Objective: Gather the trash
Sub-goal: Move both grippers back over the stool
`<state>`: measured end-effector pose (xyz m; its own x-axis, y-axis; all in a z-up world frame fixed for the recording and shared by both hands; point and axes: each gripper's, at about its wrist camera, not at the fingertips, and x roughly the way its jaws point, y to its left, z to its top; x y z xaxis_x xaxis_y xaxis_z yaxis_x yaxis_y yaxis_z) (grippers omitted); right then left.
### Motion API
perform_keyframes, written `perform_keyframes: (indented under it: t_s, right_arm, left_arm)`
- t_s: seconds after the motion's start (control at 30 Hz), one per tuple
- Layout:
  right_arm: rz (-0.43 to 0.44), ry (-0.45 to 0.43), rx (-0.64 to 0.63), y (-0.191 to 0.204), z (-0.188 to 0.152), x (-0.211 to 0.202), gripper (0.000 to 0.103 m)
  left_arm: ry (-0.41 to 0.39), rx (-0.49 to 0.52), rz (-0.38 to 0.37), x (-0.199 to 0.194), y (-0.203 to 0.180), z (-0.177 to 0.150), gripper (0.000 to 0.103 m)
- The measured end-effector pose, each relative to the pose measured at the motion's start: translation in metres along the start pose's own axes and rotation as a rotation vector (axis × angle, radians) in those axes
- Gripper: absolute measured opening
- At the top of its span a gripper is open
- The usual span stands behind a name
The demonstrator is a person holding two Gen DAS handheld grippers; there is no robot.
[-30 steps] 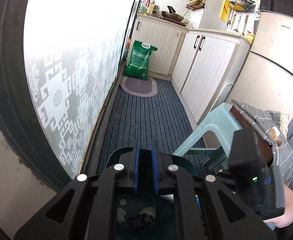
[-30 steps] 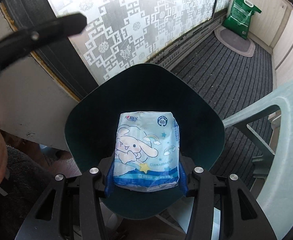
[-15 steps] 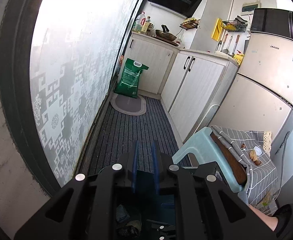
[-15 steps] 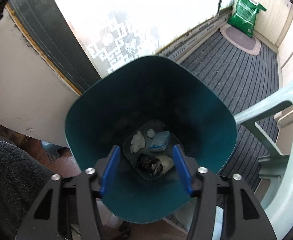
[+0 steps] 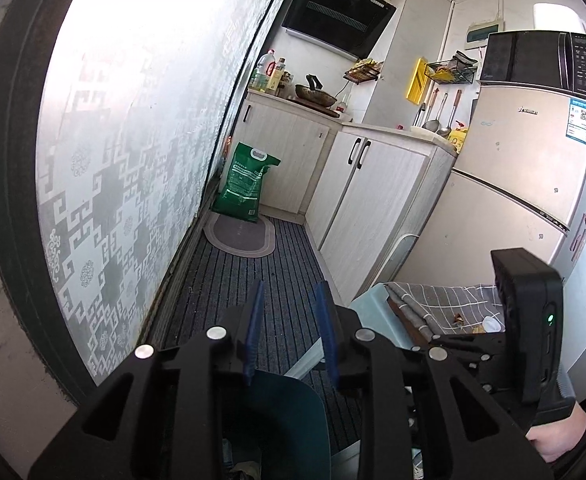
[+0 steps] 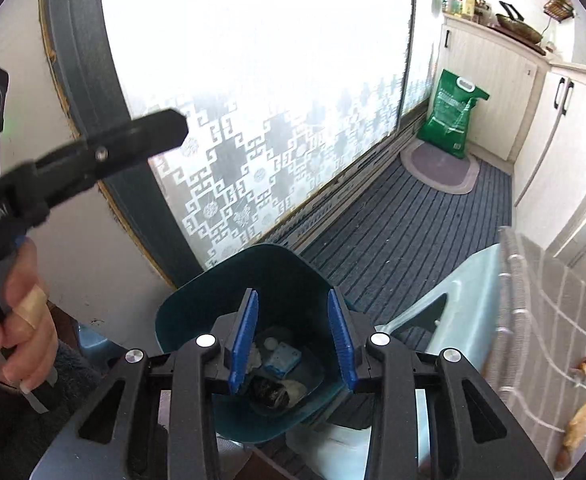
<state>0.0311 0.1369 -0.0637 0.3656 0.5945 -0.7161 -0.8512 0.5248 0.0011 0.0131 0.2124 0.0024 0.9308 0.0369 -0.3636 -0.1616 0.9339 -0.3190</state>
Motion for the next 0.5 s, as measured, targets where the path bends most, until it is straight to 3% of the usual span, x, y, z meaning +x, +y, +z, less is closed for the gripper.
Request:
perform_keyframes:
  t_s: [0.27,0.5]
  right_arm:
    - [-0.093,-0.079,0.078,-0.061,-0.006,-0.054,0.037]
    - [-0.176,-0.076,0.171,-0.109,-0.036,-0.086,0.037]
  left_arm:
    - [0.03,0.073,-0.049,0.021,-0.049,-0.004,0.029]
    - [0.068,0.128,-0.093,0.045,-0.097,-0.01,0.03]
